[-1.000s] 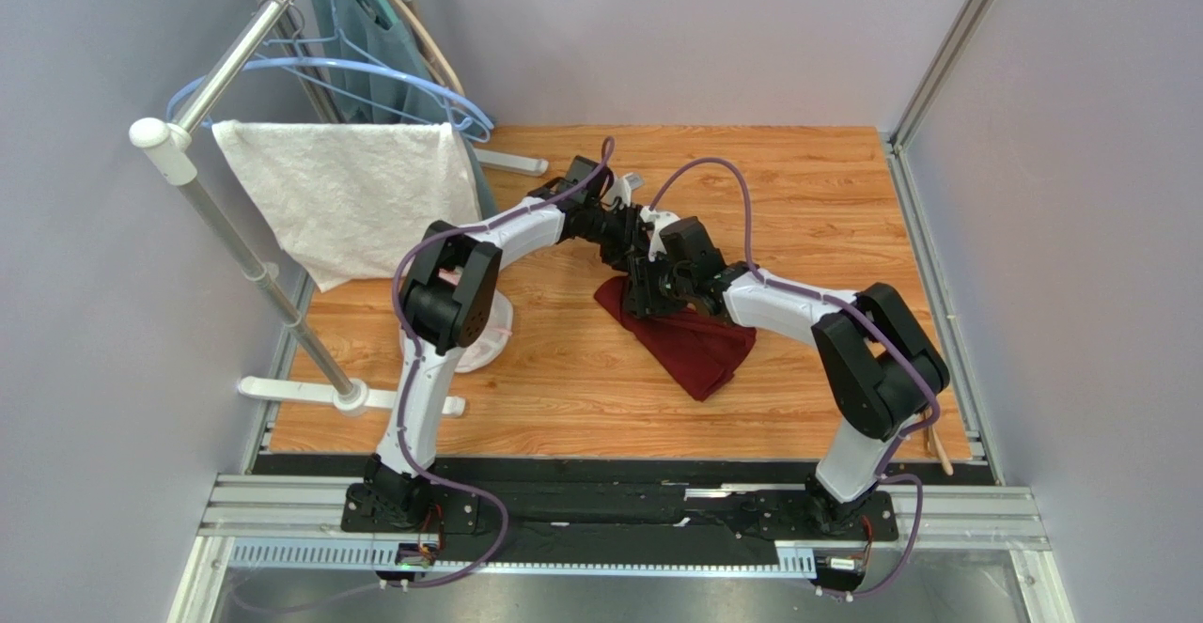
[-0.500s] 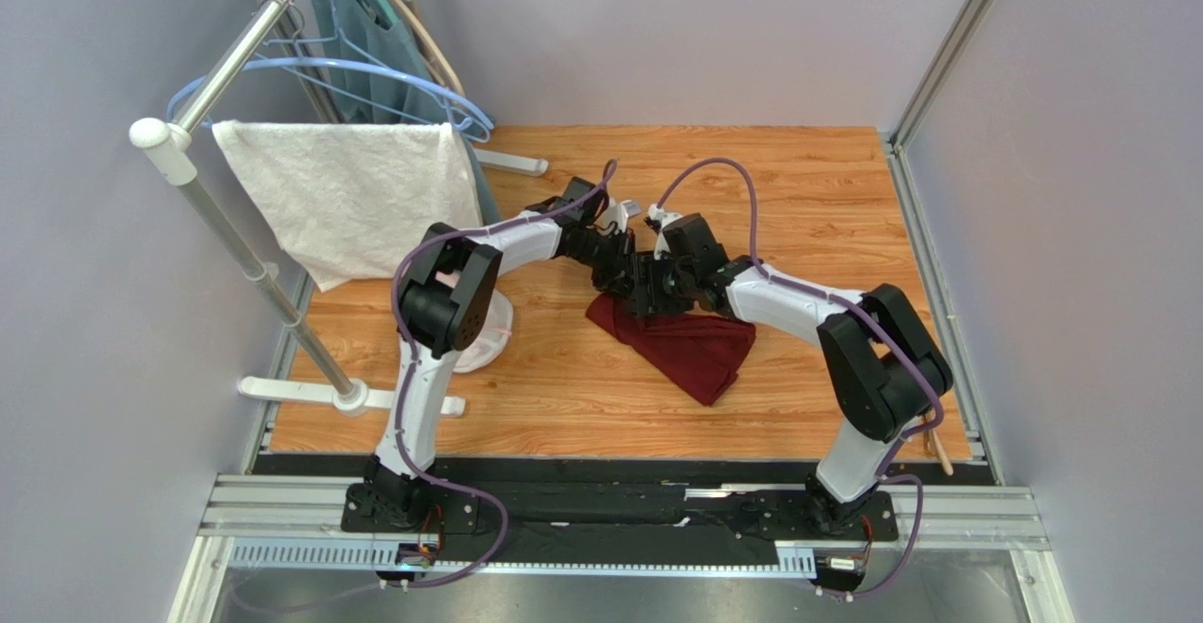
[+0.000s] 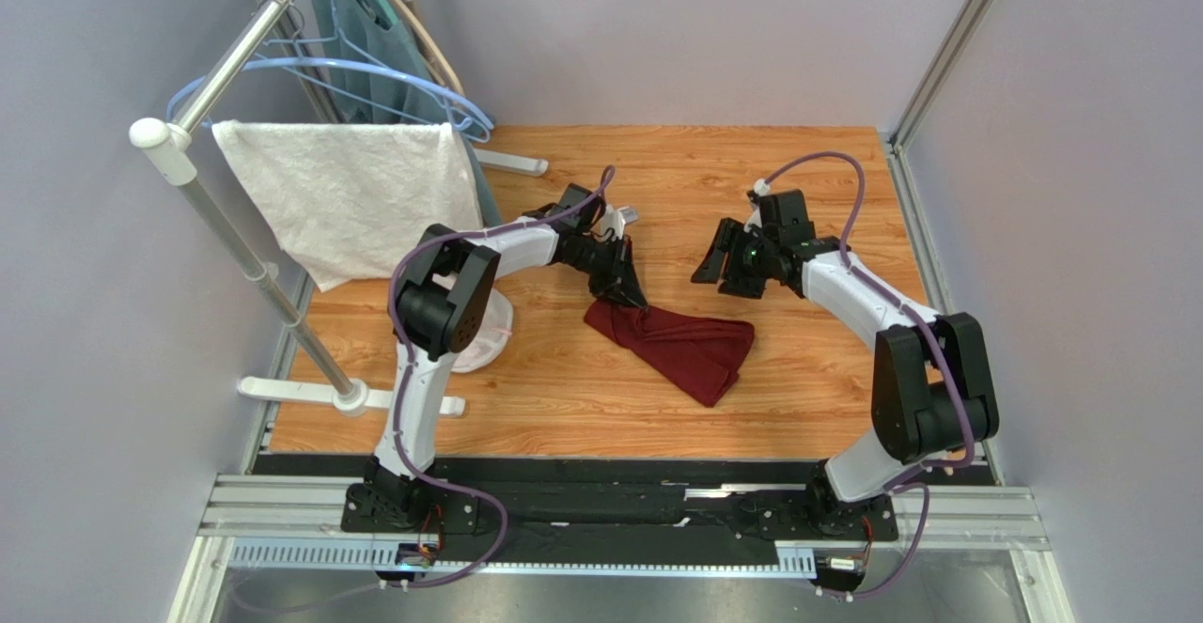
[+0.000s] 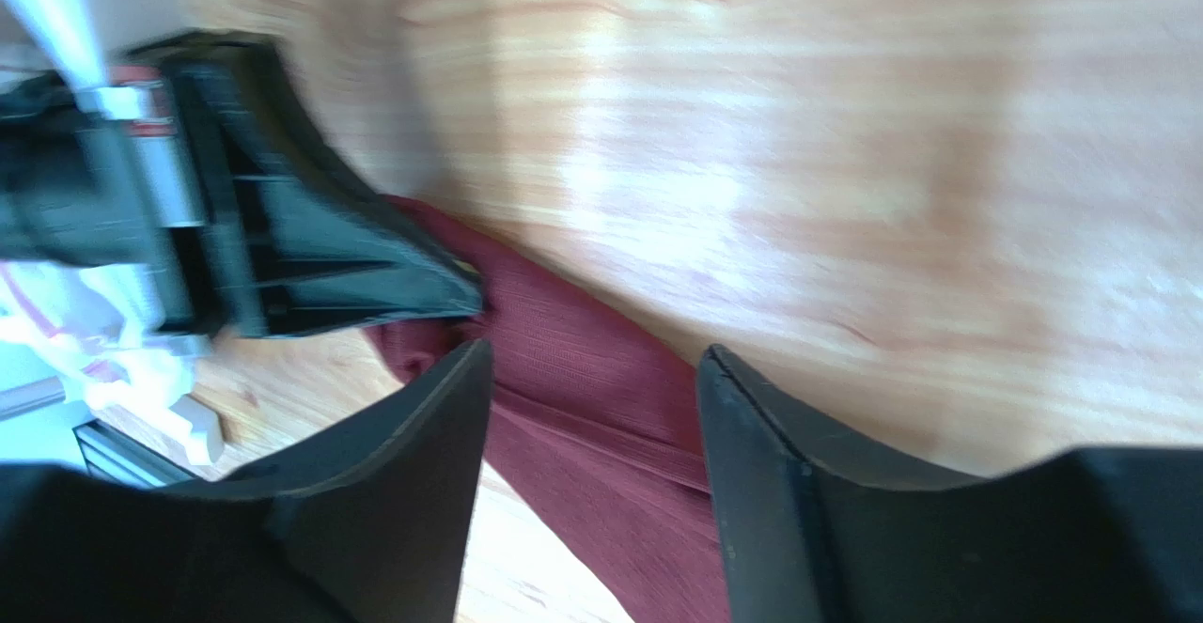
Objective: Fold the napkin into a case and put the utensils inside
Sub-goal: Fold the 2/3-rectangle-folded napkin at the center of the board.
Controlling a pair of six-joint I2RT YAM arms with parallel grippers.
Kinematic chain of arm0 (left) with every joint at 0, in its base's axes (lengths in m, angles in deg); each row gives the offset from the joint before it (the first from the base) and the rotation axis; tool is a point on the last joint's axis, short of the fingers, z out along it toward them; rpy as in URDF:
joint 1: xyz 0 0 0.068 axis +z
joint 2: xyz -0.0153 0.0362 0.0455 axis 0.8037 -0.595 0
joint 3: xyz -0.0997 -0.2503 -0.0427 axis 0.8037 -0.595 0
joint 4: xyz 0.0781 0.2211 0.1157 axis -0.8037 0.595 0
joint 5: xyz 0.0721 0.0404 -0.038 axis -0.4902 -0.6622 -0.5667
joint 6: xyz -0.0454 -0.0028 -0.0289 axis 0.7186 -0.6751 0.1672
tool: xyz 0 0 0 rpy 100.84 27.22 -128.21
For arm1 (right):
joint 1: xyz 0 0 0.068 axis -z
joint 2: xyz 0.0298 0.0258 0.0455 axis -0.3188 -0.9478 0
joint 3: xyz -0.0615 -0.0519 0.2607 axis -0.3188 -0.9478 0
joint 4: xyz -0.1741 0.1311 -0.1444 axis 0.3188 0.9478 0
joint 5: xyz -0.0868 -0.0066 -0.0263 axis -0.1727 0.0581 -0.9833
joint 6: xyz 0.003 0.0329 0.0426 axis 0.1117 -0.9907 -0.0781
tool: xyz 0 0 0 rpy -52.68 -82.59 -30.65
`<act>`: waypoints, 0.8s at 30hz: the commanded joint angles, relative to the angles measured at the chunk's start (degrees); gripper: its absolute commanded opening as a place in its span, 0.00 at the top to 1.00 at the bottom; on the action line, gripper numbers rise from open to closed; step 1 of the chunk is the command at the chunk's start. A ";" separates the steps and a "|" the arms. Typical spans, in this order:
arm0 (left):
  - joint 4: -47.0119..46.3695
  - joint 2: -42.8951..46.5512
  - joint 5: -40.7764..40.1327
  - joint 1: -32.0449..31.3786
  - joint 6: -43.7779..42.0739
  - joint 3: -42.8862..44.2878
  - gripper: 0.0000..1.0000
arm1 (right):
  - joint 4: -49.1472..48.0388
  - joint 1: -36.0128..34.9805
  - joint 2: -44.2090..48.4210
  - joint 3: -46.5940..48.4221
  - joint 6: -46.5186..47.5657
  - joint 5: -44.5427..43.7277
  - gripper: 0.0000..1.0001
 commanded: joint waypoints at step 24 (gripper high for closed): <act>-0.81 14.01 -6.82 0.36 0.77 -2.09 0.92 | 1.02 -2.48 5.28 -13.12 -8.09 10.89 0.56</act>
